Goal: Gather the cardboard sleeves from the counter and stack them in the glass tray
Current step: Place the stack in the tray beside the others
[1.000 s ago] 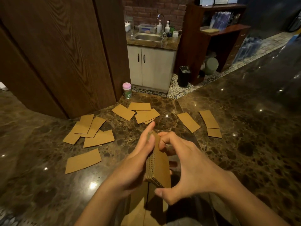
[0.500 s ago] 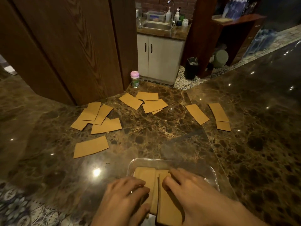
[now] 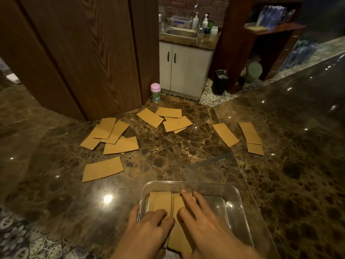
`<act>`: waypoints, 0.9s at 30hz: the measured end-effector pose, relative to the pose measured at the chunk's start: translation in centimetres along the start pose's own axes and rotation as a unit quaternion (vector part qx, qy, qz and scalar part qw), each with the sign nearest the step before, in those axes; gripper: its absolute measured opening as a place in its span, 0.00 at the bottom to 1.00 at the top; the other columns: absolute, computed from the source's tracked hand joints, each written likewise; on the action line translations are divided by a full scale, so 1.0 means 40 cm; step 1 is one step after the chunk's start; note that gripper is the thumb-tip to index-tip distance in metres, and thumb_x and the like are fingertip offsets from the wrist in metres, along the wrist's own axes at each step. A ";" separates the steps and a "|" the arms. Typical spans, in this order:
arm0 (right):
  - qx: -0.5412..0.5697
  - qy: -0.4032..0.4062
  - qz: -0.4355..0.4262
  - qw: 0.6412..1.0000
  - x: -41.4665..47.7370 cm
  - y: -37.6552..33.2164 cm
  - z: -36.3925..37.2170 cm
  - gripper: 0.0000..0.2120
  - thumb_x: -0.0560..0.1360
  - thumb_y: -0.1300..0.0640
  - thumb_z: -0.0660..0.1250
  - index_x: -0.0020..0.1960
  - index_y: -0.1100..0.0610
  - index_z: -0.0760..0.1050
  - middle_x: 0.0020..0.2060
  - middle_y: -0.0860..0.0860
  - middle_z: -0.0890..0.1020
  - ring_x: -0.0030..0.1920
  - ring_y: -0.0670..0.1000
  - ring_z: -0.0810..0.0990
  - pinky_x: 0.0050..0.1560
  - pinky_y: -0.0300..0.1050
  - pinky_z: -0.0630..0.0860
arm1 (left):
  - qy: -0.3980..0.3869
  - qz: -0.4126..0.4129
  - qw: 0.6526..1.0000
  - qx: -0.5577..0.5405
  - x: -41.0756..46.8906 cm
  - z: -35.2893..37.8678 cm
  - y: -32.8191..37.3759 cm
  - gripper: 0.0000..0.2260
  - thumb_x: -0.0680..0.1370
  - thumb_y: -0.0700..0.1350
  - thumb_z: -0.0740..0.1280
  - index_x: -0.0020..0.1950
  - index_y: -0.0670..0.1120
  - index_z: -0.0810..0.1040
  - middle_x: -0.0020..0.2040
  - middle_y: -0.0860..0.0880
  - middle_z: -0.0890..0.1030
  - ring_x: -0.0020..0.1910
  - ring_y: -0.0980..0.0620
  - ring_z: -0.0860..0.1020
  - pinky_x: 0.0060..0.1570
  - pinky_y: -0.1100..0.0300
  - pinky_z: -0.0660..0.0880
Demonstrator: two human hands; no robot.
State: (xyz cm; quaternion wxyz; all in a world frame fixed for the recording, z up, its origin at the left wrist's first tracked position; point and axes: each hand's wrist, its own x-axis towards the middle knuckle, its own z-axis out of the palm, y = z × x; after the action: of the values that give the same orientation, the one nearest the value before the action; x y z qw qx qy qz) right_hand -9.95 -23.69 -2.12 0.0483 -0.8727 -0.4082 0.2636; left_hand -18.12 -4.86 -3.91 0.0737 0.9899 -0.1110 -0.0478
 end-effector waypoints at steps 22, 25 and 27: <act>0.055 -0.050 0.036 0.997 -0.034 -0.003 -0.116 0.20 0.83 0.44 0.63 0.71 0.37 0.60 0.82 0.42 0.41 0.76 0.57 0.66 0.76 0.53 0.65 | 0.114 -0.006 0.989 -0.095 0.009 -0.053 -0.045 0.09 0.81 0.63 0.56 0.53 0.67 0.75 0.53 0.71 0.78 0.56 0.69 0.77 0.67 0.41 0.64; 0.140 -0.006 0.071 0.988 -0.042 0.031 -0.227 0.29 0.71 0.31 0.71 0.69 0.31 0.68 0.69 0.31 0.69 0.67 0.40 0.73 0.73 0.42 0.70 | 0.078 -0.110 0.936 -0.325 0.041 -0.155 -0.134 0.16 0.73 0.69 0.68 0.60 0.72 0.75 0.64 0.74 0.74 0.65 0.71 0.72 0.65 0.65 0.68; 0.209 0.067 0.105 0.970 -0.007 0.078 -0.293 0.27 0.67 0.28 0.72 0.63 0.34 0.74 0.57 0.33 0.79 0.57 0.36 0.79 0.62 0.40 0.79 | 0.087 -0.157 0.935 -0.306 0.069 -0.173 -0.240 0.25 0.70 0.63 0.74 0.66 0.71 0.71 0.68 0.69 0.73 0.67 0.67 0.72 0.67 0.64 0.70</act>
State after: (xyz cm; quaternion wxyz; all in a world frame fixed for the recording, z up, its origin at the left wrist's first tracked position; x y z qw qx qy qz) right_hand -2.11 -24.45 7.09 0.2291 -0.8967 -0.2459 0.2880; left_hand -12.63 4.71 1.18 0.3739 0.9246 0.0722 -0.0040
